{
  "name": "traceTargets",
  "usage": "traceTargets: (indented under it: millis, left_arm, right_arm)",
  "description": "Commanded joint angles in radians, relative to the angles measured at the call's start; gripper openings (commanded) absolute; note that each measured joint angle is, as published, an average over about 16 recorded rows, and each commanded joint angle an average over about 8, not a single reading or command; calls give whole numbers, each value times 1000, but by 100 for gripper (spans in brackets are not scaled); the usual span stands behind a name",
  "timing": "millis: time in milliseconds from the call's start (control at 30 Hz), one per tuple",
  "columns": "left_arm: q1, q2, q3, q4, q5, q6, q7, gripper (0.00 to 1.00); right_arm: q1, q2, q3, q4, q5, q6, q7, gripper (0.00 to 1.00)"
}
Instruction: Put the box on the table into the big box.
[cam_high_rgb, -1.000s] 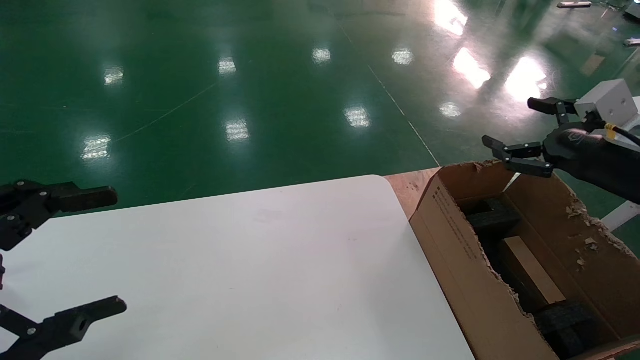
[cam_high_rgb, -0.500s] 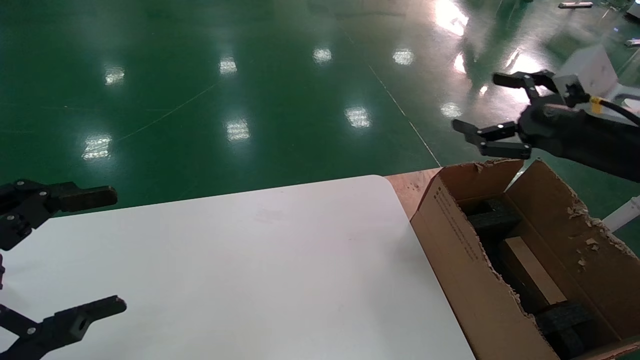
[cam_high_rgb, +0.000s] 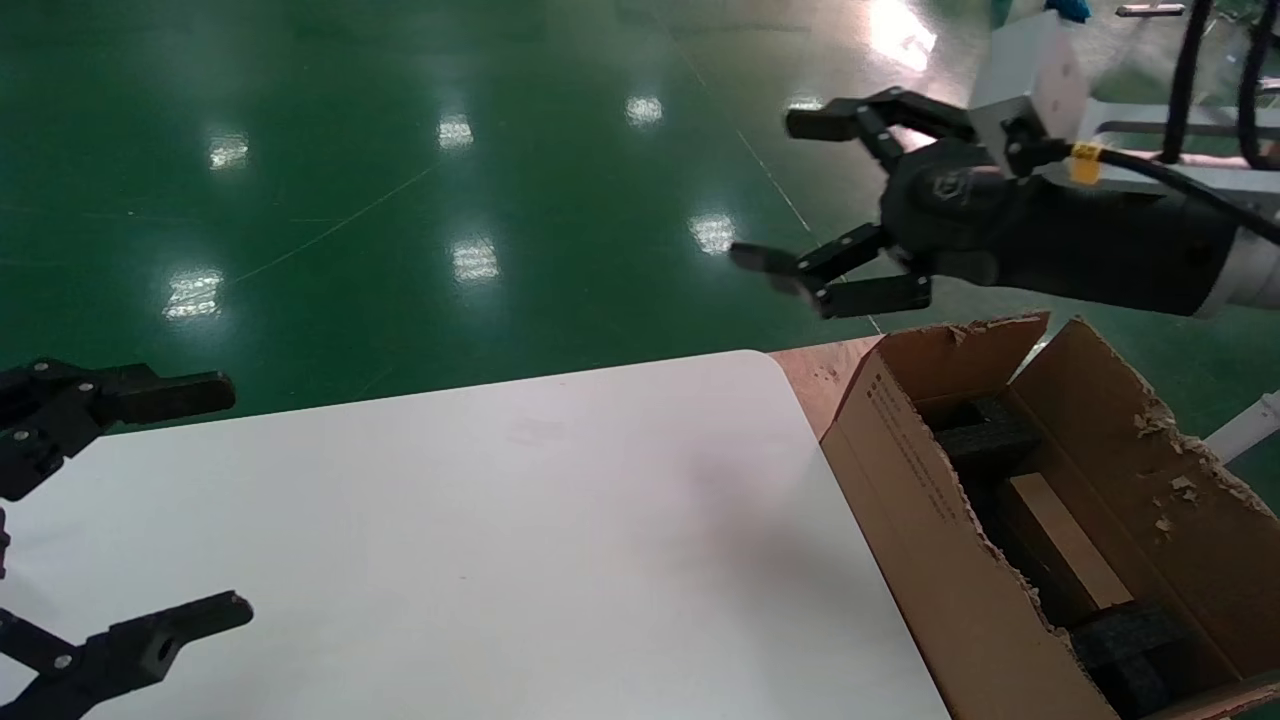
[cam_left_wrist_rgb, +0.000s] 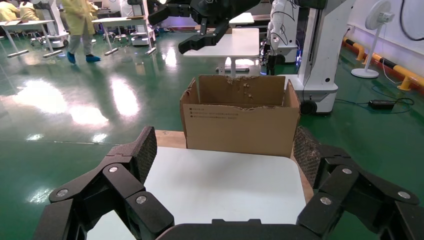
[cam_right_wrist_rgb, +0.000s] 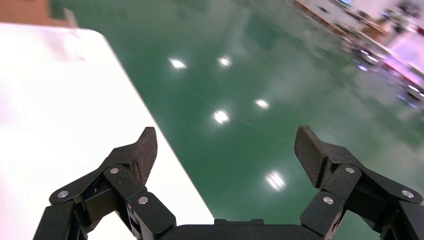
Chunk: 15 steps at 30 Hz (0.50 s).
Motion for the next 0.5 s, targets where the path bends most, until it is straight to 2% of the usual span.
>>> traceTargets:
  millis: [33, 500]
  left_arm:
    - [0, 0, 0, 0, 0, 0, 0, 100]
    - [0, 0, 0, 0, 0, 0, 0, 100]
  right_arm:
    - [-57, -22, 81, 0, -25, -33, 26, 100]
    - [-455, -177, 641, 3, -198, -259, 208, 100]
